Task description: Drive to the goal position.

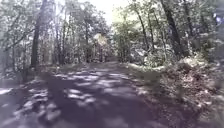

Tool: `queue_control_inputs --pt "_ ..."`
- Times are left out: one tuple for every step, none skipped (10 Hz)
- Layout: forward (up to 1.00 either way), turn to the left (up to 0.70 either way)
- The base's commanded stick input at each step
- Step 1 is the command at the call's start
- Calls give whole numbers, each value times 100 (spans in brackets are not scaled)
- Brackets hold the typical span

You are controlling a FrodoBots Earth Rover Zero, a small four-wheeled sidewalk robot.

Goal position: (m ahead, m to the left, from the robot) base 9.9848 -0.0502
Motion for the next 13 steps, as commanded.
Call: queue_control_inputs --pt "45 27" --pt "45 27" --pt "45 27" --pt "45 23" --pt "45 13" --pt "45 3" --pt "45 0" --pt "45 0" --pt "45 0" --pt "45 0" --pt "45 0" --pt "45 0" --pt "45 0"
